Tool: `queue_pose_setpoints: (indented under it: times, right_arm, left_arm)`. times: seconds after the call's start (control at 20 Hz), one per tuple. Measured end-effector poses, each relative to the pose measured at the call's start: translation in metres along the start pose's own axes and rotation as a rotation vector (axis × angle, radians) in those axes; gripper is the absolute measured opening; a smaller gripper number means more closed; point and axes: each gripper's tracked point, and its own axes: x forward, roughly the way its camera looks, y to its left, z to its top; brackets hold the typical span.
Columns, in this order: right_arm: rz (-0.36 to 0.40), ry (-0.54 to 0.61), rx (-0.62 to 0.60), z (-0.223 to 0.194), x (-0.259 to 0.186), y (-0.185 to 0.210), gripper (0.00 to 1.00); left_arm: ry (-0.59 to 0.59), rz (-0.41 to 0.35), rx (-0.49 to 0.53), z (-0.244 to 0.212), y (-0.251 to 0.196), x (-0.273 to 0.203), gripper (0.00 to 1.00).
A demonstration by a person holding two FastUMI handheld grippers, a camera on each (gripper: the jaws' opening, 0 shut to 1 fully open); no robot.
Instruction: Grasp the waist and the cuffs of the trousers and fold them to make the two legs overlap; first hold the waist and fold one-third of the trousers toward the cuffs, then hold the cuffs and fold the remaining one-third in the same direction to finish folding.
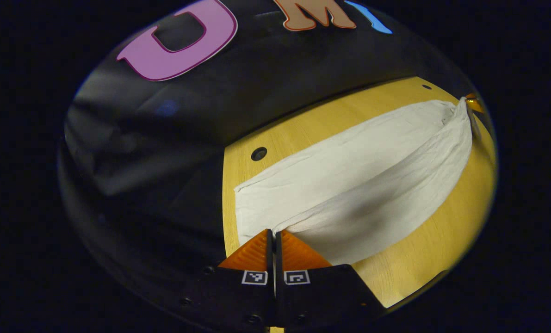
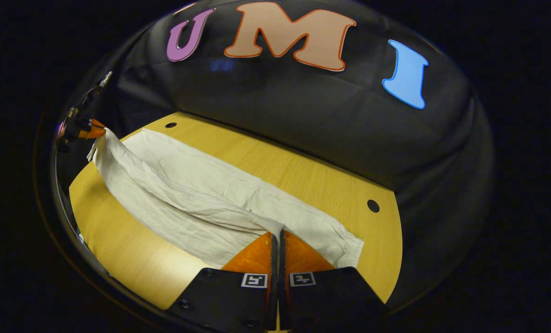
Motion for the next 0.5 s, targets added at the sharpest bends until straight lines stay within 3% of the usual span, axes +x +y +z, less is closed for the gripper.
queue_pose_setpoints:
  times: [0.2,0.3,0.5]
  right_arm:
    - [-0.019,-0.011,0.029,0.025,0.051,-0.011,0.03]
    - [-0.012,0.019,0.046,0.024,0.083,-0.014,0.00]
    - [0.015,0.120,0.115,-0.009,0.134,-0.011,0.05]
  left_arm:
    - [-0.035,0.042,-0.062,0.068,0.010,0.072,0.00]
    - [-0.033,0.052,-0.099,0.079,0.006,0.103,0.00]
    - [0.019,0.055,-0.099,0.071,-0.012,0.155,0.00]
